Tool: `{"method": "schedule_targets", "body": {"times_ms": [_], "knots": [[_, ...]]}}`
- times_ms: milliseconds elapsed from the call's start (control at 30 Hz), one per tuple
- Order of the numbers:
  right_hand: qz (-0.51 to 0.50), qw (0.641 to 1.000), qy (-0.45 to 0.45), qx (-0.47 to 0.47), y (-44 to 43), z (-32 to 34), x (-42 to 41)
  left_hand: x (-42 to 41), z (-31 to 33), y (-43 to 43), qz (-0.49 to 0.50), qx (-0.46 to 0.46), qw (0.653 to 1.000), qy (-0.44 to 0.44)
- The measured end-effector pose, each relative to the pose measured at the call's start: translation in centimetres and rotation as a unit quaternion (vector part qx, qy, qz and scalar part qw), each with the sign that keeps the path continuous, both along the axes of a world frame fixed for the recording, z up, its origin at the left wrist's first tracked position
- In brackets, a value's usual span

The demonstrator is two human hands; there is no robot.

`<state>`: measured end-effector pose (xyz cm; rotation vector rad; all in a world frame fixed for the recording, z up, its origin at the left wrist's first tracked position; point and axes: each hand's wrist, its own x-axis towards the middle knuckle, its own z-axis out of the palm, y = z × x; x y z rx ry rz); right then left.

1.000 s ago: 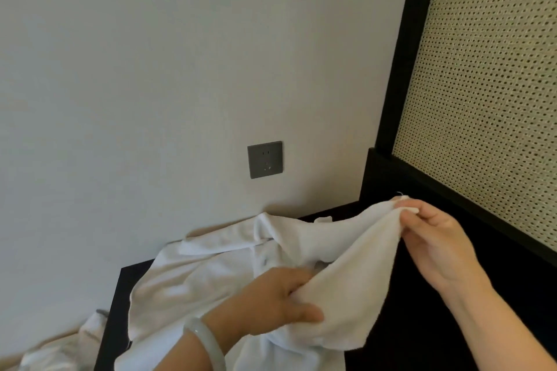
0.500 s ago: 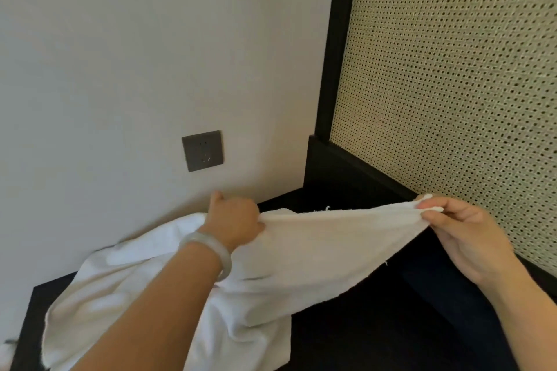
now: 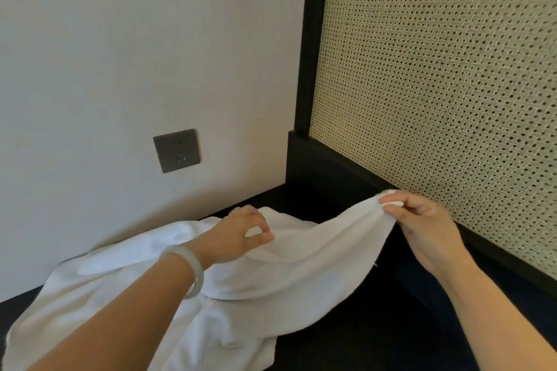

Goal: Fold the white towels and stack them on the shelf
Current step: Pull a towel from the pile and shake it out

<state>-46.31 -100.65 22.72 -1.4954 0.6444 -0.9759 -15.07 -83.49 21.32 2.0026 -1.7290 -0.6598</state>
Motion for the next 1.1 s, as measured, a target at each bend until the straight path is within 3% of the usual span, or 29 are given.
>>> {"method": "schedule_targets", "body": {"times_ms": [67,333,500,600,733,900,1100], "knots": [[0.014,1.0,-0.002,-0.003,0.5,0.2,0.6,-2.0,0.3,-1.1,-0.03,-0.049,0.998,0.033],[0.076,0.997,-0.02,-0.026,1.1,1.7,0.8,-6.9,2.4,-4.2,-0.106,-0.032,0.979,0.172],[0.035,0.998,0.007,-0.043,1.0,1.7,0.1,-6.1,4.3,-4.4,-0.067,-0.122,0.981,0.133],[0.018,0.999,0.014,-0.042,1.0,1.6,0.0,-5.2,5.5,-3.7,-0.087,-0.041,0.968,0.232],[0.03,0.999,-0.001,-0.041,1.3,2.2,0.7,-4.8,6.1,-3.2,-0.085,0.026,0.956,0.279],[0.034,0.998,-0.037,-0.028,1.5,3.1,1.4,-3.9,5.8,-2.3,-0.114,-0.021,0.963,0.243],[0.012,0.996,-0.087,-0.018,1.1,3.8,1.5,-2.6,3.4,-0.5,-0.116,-0.027,0.993,0.001]]}}
